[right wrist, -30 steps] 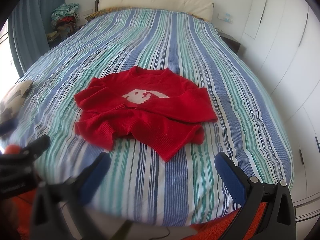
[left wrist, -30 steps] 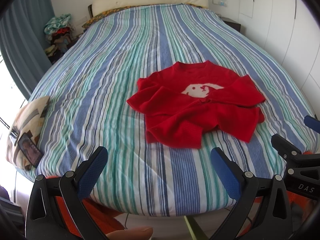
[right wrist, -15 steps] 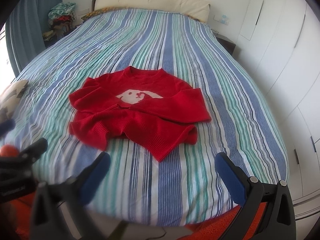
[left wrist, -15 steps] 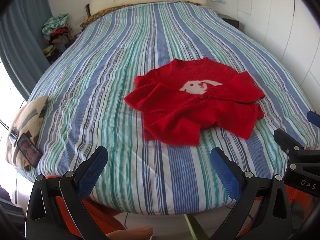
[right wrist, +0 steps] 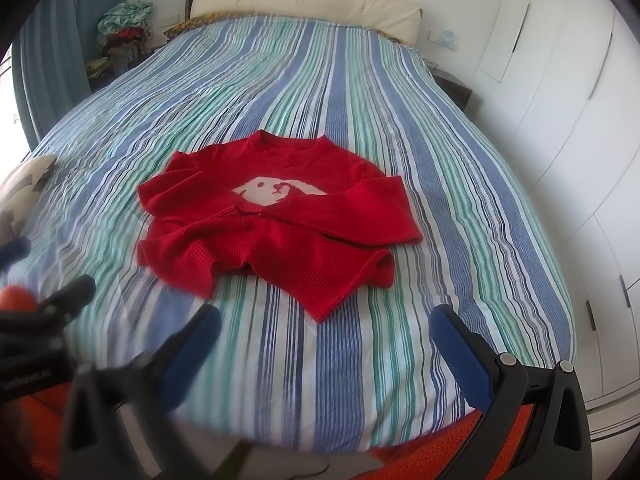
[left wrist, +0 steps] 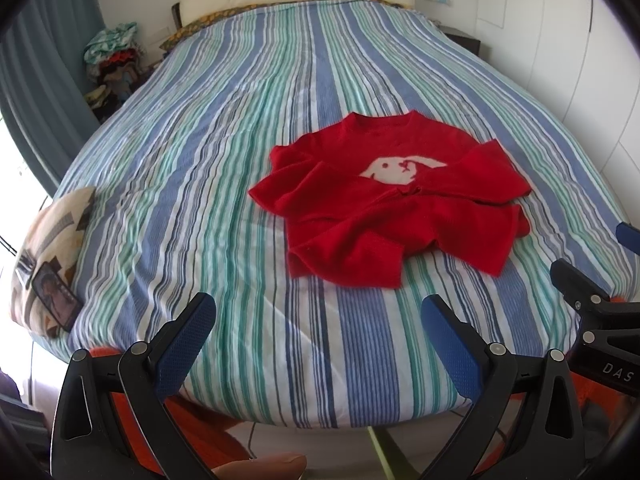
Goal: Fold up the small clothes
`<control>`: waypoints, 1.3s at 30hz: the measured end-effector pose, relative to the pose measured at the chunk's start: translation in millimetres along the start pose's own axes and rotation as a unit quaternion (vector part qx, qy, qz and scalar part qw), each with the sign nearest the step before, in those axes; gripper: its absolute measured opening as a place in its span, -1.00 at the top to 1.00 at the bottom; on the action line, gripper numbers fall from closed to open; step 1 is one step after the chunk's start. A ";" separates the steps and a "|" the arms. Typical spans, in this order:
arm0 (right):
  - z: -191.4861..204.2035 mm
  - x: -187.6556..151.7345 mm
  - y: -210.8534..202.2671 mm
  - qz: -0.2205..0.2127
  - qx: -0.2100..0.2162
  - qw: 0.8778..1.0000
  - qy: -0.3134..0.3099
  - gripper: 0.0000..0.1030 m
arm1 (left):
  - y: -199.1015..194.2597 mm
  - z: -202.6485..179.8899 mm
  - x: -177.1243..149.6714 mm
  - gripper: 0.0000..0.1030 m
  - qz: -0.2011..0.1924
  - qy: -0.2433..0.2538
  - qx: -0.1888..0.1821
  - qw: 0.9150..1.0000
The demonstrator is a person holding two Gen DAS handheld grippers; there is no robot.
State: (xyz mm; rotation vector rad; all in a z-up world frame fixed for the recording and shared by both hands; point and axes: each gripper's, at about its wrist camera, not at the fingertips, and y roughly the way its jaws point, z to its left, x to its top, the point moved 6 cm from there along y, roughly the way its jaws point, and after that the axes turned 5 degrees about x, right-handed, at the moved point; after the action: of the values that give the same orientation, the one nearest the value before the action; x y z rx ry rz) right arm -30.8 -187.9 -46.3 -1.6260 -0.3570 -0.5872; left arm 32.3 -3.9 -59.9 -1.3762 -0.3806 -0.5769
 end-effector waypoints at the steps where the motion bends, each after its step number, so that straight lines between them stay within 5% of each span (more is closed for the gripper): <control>1: -0.1 0.0 -0.1 0.000 0.000 1.000 0.000 -1.00 | 0.0 0.0 -0.2 -0.99 0.001 0.000 0.000 1.000; 30: 6.8 4.0 -12.7 -0.008 -0.012 1.000 -0.017 -1.00 | -1.5 9.4 -2.7 -0.99 0.002 -0.012 -0.001 1.000; 39: 8.5 15.5 -48.1 -0.070 0.009 0.997 0.004 -0.99 | 0.3 38.2 -15.4 -0.99 -0.001 -0.038 0.027 0.999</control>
State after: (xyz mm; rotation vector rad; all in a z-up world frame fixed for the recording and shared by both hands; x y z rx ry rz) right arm -43.1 -174.2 1.5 -1.5886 -0.4720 -0.6947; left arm 23.0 36.2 -62.7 -1.3489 -0.4557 -0.5147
